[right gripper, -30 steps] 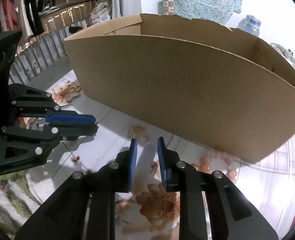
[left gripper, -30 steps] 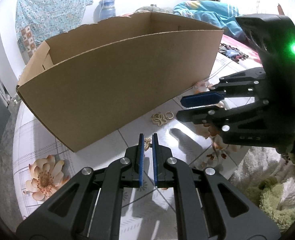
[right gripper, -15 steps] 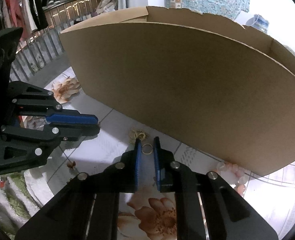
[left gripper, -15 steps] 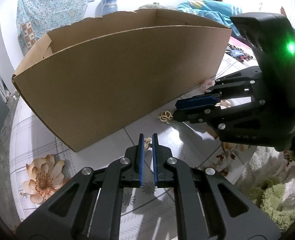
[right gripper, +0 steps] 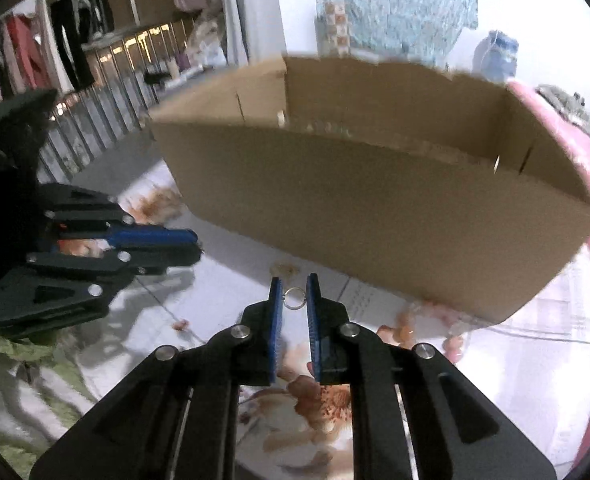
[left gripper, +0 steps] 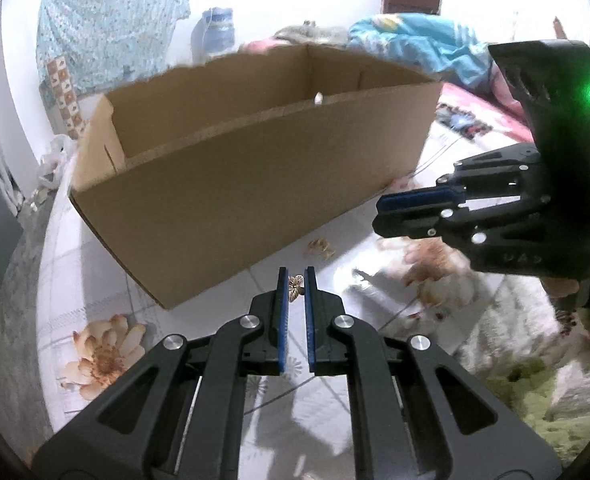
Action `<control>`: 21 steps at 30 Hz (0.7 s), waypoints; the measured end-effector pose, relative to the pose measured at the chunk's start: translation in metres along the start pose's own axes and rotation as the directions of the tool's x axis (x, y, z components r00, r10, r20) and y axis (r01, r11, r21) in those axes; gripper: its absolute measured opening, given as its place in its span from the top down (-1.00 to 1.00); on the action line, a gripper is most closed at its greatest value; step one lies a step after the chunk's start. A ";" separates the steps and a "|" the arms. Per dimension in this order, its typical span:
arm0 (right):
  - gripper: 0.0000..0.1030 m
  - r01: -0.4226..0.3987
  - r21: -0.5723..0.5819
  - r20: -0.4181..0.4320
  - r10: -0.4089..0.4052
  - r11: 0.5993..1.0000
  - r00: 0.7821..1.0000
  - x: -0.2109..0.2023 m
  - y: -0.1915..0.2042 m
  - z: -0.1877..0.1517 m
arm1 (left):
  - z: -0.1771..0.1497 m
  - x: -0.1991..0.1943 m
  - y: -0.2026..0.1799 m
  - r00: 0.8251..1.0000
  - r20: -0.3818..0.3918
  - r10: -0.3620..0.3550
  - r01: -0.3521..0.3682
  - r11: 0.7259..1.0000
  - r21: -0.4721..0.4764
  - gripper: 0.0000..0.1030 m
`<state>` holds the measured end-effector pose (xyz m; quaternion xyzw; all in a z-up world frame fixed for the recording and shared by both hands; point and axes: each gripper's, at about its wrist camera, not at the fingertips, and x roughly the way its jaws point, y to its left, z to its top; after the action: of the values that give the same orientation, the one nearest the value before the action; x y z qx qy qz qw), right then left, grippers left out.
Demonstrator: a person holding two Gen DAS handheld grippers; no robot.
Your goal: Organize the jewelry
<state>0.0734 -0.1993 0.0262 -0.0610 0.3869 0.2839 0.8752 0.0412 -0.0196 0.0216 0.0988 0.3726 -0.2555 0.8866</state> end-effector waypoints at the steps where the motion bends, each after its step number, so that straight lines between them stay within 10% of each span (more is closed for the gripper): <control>1: 0.76 -0.007 -0.002 0.024 0.007 1.000 1.000 -0.009 0.001 0.002 | 0.002 -0.006 -0.002 1.000 0.013 -0.009 0.009 1.000 0.001 0.87; 11: 0.76 -0.104 -0.002 0.189 0.102 0.995 0.977 -0.073 -0.025 0.081 | 0.082 -0.072 0.003 0.969 0.208 -0.131 0.124 0.991 0.049 0.87; 16: 0.76 -0.138 0.087 -0.006 0.139 0.987 0.990 -0.024 -0.060 0.130 | 0.130 -0.015 0.030 0.988 0.038 -0.147 0.148 0.989 -0.023 0.87; 21: 0.76 -0.123 0.136 -0.218 0.151 0.983 0.964 0.040 -0.083 0.143 | 0.145 0.054 0.055 0.970 -0.166 -0.177 0.158 0.979 -0.126 0.87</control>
<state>0.2323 -0.2038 0.0875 -0.0127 0.5042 0.3108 0.8056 0.1902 -0.0466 0.0843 0.0393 0.4703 -0.2985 0.8296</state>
